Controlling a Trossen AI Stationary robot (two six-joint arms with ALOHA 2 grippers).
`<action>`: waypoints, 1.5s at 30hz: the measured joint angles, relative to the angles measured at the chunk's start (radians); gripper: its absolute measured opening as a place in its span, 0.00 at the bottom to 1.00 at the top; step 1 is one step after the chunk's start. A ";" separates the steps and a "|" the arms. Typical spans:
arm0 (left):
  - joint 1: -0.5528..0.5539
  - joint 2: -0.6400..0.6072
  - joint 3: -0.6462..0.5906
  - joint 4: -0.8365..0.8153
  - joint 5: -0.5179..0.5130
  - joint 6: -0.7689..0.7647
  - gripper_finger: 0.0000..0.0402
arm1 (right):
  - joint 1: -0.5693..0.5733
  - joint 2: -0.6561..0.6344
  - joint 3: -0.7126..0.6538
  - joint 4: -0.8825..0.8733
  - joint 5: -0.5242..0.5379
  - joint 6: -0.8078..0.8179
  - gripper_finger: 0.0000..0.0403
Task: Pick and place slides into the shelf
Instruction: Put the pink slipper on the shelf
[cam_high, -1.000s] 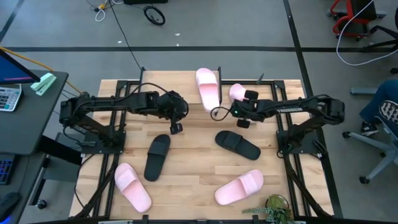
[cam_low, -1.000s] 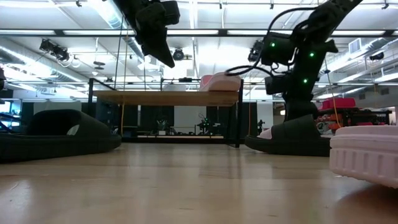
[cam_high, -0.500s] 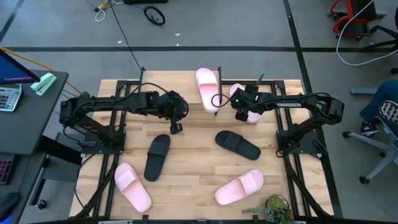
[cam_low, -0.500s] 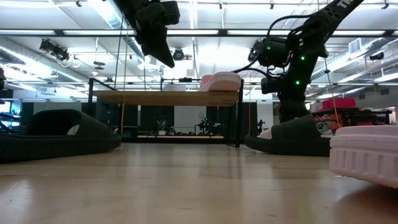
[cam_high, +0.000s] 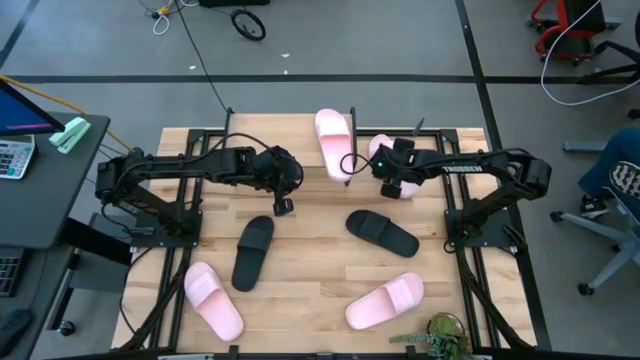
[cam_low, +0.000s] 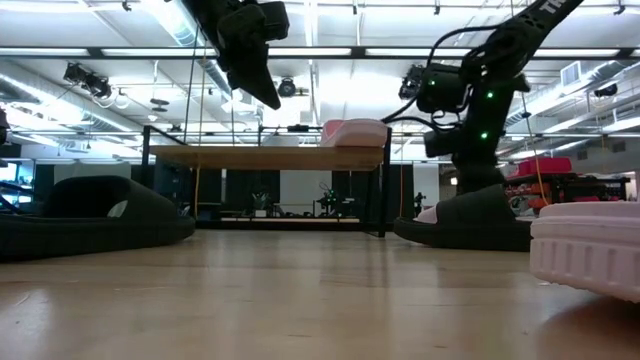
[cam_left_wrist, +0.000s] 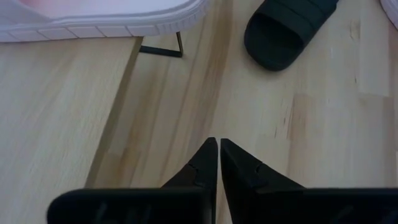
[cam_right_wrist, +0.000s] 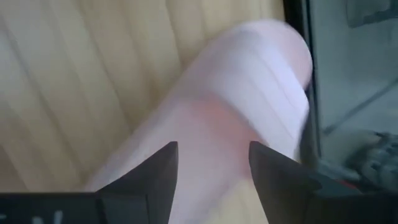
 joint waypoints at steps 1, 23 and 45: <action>0.000 0.000 0.000 0.000 0.000 0.000 0.05 | 0.012 -0.010 0.000 -0.035 0.034 0.000 0.50; 0.000 0.000 0.000 0.002 0.000 0.000 0.03 | -0.155 -0.240 -0.030 -0.102 -0.041 0.316 0.50; 0.000 0.000 0.000 0.004 0.000 0.000 0.03 | -0.207 0.001 -0.063 0.185 -0.003 0.160 0.50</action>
